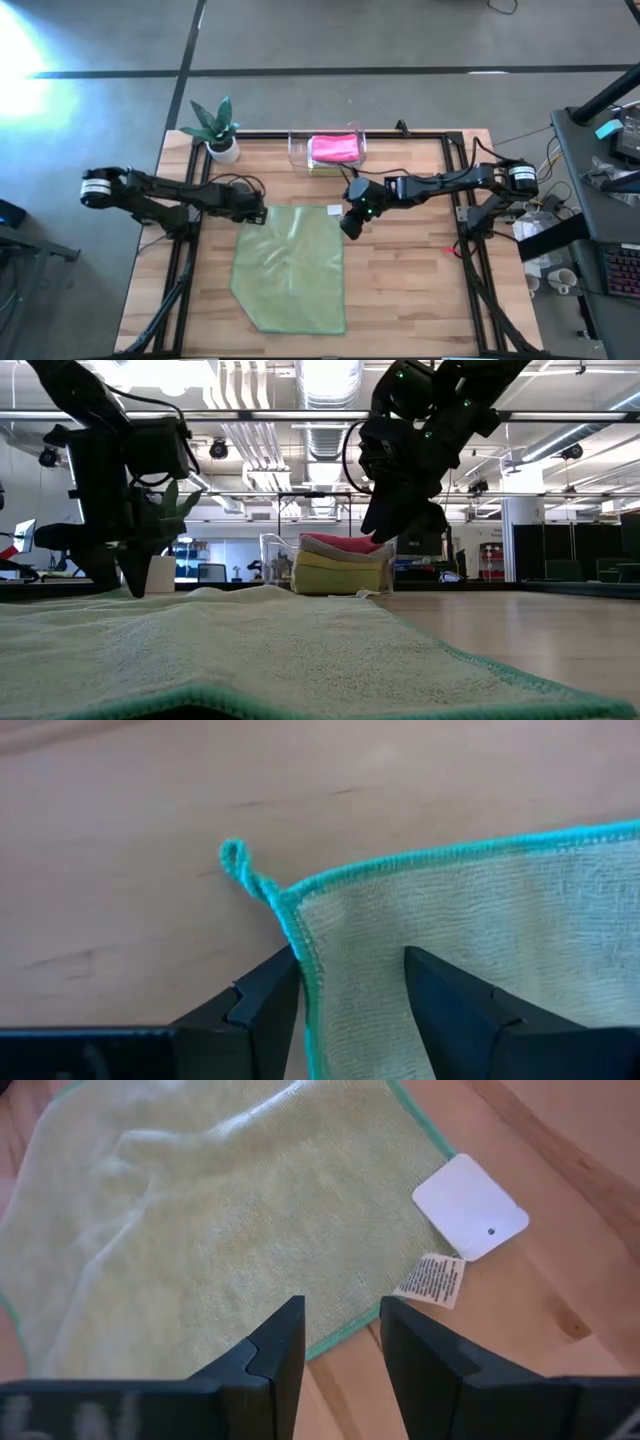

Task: Fold microfiber towels
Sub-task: Fold the green microfiber cloth

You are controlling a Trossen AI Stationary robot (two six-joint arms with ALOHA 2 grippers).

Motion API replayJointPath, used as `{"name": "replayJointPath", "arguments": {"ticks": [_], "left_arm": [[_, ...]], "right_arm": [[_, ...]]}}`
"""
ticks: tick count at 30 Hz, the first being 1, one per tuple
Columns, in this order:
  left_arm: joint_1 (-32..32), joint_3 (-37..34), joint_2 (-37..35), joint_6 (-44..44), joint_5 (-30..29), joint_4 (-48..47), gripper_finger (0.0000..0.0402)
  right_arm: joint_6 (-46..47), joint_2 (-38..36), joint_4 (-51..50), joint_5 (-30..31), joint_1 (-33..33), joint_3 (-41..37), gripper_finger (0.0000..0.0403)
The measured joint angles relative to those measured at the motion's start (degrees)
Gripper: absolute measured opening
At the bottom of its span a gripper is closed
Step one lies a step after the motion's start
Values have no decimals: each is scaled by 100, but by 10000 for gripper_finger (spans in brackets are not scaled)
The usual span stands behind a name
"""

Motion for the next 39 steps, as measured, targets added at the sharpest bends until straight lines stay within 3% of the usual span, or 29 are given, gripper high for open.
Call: {"name": "replayJointPath", "arguments": {"ticks": [12, 23, 31, 39], "left_arm": [[7, -145, 152, 397, -35, 243, 155], [7, -144, 1, 868, -187, 252, 8], [4, -142, -776, 855, -56, 444, 1], [4, -86, -1304, 893, -110, 383, 0]], "right_arm": [[58, 0, 30, 27, 0, -2, 123], [323, 2, -38, 14, 37, -5, 123], [1213, 2, -40, 10, 37, -34, 129], [1872, 15, 0, 89, -80, -350, 182]]}}
